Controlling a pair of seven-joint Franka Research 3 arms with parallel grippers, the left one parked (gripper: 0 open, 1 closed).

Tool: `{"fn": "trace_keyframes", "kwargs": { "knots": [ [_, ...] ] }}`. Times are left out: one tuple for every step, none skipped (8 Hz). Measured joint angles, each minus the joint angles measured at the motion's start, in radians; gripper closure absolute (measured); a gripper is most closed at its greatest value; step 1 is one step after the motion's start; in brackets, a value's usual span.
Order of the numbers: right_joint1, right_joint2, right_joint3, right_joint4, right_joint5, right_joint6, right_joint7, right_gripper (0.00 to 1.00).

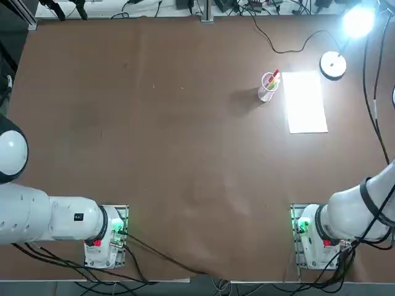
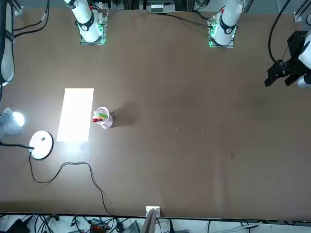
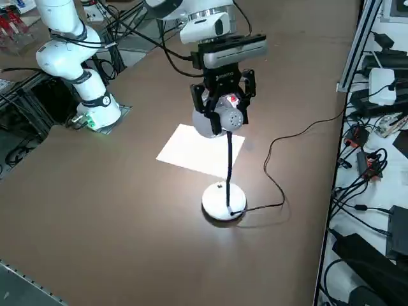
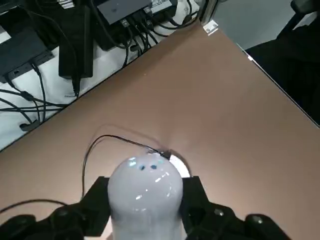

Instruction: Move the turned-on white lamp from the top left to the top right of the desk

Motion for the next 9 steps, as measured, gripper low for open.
{"fn": "trace_keyframes", "kwargs": {
  "knots": [
    [0.0,0.0,0.0,0.0,0.0,0.0,0.0,0.27],
    [0.0,0.0,0.001,0.0,0.0,0.0,0.0,0.27],
    [0.001,0.0,0.002,0.0,0.0,0.0,0.001,0.27],
    [0.001,0.0,0.004,0.0,0.001,0.0,0.002,0.27],
    [0.001,0.0,0.004,-0.001,0.001,0.0,0.003,0.27],
    [0.001,0.001,0.005,-0.002,0.001,0.0,0.004,0.27],
    [0.002,0.002,0.006,-0.004,0.001,0.0,0.007,0.27],
    [0.003,0.002,0.009,-0.005,0.001,0.0,0.017,0.27],
    [0.003,0.002,0.013,-0.005,0.001,-0.004,0.027,0.27]
  ]
}}
